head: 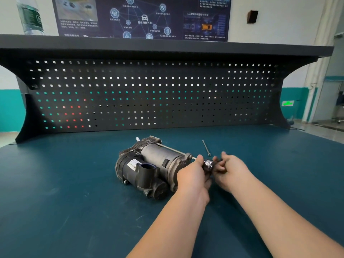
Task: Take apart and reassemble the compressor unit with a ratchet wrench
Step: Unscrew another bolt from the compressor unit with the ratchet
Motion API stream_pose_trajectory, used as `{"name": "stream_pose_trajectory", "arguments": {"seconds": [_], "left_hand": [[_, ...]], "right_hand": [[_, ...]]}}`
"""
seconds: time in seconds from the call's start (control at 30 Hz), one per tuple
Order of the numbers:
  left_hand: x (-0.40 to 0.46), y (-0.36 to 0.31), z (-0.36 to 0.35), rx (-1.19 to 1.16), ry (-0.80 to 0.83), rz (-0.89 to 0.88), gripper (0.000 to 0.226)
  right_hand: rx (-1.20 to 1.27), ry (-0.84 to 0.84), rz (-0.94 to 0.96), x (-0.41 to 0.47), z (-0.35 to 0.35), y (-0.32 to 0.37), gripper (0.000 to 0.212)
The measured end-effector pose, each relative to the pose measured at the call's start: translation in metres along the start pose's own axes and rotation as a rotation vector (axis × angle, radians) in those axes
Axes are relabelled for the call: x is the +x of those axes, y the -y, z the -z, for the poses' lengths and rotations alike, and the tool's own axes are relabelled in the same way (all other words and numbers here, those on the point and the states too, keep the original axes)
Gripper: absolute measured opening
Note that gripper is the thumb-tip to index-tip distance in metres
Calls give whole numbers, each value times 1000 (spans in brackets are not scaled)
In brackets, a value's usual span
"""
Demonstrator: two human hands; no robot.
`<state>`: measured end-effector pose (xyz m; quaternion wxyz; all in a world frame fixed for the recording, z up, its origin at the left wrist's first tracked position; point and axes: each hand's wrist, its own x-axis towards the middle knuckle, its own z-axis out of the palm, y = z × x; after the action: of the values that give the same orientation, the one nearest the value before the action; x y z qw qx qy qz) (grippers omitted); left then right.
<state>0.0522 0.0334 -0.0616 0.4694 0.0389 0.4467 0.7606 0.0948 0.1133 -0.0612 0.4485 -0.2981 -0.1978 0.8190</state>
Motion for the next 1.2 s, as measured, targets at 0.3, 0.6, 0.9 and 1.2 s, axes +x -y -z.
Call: {"name": "stream_pose_trajectory", "arguments": {"seconds": [0.3,0.6,0.9,1.2], "left_hand": [[0,4,2,15,-49,-46,15],[1,2,0,44,-74,-35,12],[-1,1,2,-10,-44,-34,11],[0,0,1,19,-41,-32,17]], "right_hand": [[-929,375,1092,-27,-6,-1,10],[-174,115,228,-3,-3,4,25],[-872,404,1043,-27,-6,-2,9],[-109,93,186,-2,-1,-1,26]]}}
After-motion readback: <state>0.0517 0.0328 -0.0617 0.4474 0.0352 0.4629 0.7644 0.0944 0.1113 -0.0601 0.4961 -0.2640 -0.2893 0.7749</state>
